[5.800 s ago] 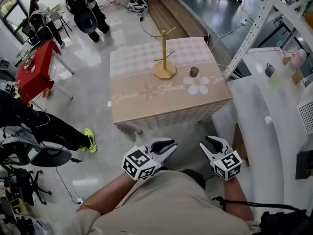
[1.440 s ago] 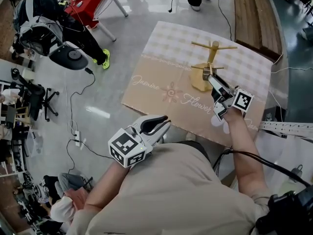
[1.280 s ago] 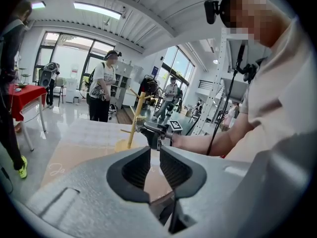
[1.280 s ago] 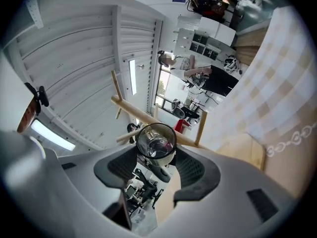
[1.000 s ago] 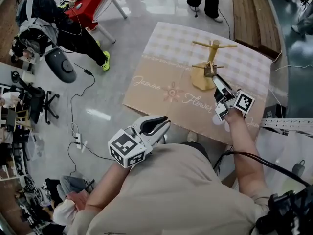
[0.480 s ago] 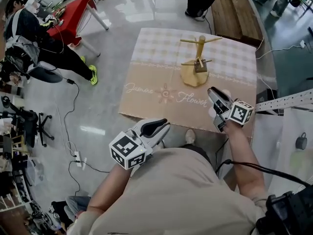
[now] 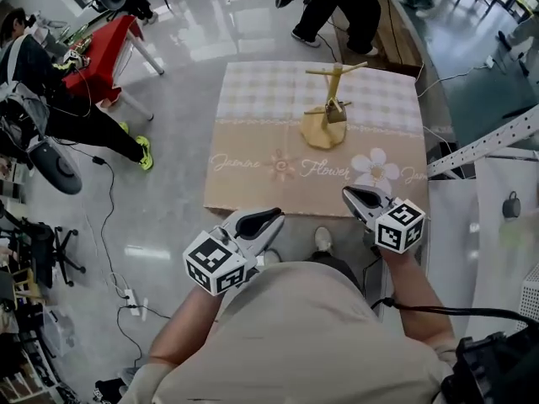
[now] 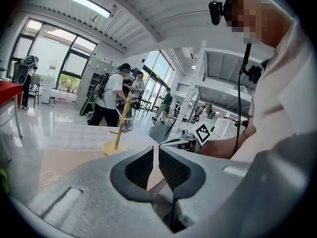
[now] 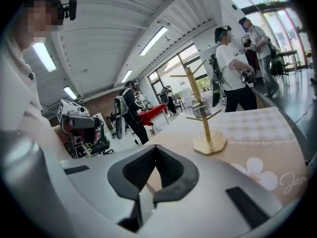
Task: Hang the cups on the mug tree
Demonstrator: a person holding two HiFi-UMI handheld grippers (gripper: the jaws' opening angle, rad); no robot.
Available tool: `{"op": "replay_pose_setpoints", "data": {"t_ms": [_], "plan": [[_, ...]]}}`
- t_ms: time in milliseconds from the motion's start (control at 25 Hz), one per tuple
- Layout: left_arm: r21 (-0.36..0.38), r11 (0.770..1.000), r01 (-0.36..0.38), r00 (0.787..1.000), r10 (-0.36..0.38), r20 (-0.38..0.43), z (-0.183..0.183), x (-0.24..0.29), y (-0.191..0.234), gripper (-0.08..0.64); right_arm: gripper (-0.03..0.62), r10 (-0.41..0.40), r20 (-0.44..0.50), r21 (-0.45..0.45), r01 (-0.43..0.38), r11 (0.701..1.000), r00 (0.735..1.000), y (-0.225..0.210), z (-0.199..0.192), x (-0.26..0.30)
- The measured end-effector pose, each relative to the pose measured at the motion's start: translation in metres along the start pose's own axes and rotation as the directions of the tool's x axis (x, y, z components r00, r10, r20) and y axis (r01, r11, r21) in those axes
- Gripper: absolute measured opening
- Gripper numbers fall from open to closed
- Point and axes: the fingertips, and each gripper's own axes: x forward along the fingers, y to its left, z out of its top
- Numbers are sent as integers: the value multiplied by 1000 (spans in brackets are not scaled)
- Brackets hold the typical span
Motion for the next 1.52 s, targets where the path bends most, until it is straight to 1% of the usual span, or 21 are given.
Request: {"op": "replay_pose_setpoints", "data": {"t_ms": [160,320,520,640,800,1080,1520], "plan": [[-12,1000,23,1000,-23,-3,-5,-22,1,37,14,2,-20,-36,-3,999,1000,52,-12,6],[1,998,68,997,-68,-21,-14,-42,-4,36,14,19,-35,-75,-22,997,999,97,-24,10],[7,995,97,995,-97,-33,-29,-61,-6,36,14,8,-67,-150,-18,989,998,137,-37,13],[6,994,112,993,-111,-34,-36,-70,-8,36,14,7,-75,-165,-19,986,997,155,-42,14],[16,992,125,992,-124,-38,-44,-84,-12,37,14,15,-82,-180,-29,983,997,176,-44,19],[17,993,114,992,-113,-51,-58,-106,-9,37,14,36,-96,-220,-56,974,995,204,-46,31],[12,995,100,994,-100,-40,-64,-127,-3,37,14,57,-116,-262,-86,961,992,228,-44,46]]}}
